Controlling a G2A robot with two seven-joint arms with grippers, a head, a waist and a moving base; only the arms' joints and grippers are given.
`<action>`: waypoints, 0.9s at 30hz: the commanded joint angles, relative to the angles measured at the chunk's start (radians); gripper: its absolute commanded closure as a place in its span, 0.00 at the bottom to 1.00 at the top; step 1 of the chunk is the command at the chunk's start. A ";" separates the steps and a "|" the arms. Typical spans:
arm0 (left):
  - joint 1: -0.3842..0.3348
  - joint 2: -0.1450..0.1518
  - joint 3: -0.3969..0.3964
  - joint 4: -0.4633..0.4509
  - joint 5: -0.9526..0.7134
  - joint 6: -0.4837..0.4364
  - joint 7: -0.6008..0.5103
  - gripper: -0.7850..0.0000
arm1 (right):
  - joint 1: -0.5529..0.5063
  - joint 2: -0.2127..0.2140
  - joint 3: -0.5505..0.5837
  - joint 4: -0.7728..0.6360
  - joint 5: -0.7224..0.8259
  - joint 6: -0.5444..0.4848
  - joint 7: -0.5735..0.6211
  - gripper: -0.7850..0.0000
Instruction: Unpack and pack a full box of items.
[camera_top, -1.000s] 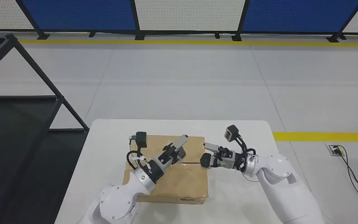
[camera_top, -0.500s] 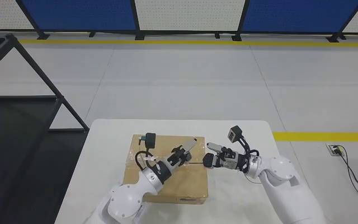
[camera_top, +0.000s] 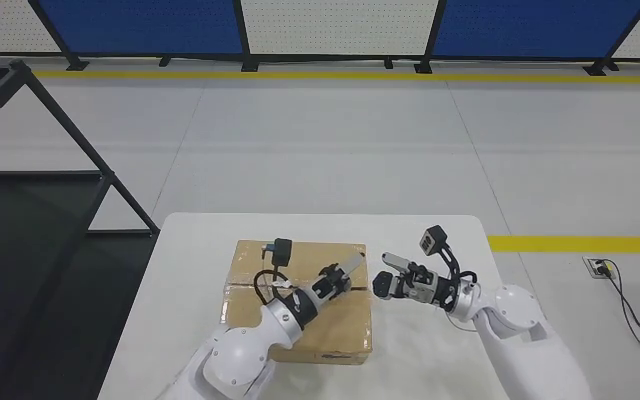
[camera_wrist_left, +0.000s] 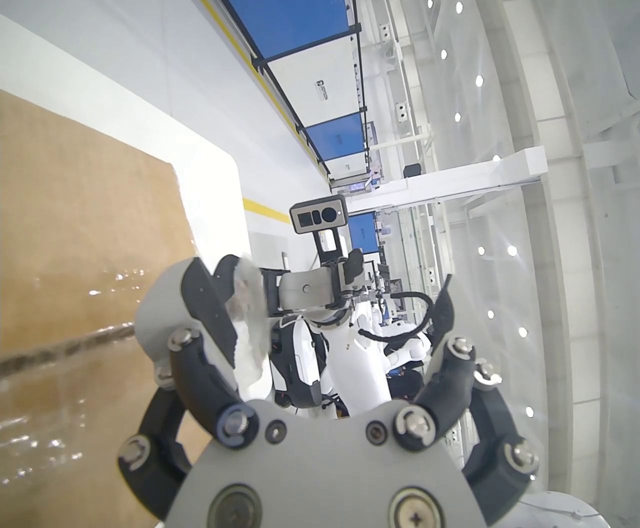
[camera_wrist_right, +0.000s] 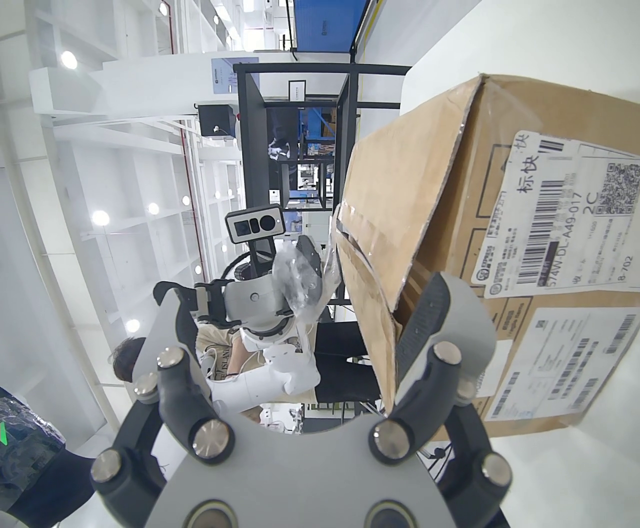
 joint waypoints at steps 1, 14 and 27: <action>-0.003 -0.003 0.005 0.005 0.004 0.002 -0.001 0.00 | -0.008 0.003 0.008 -0.010 -0.001 0.000 -0.005 0.00; -0.010 -0.019 0.004 0.021 0.011 0.001 -0.005 0.00 | -0.049 0.012 0.035 -0.066 0.013 -0.041 -0.037 0.00; 0.083 -0.001 -0.188 -0.182 -0.083 -0.045 -0.070 0.00 | -0.124 0.037 0.113 -0.162 0.043 -0.042 0.049 0.00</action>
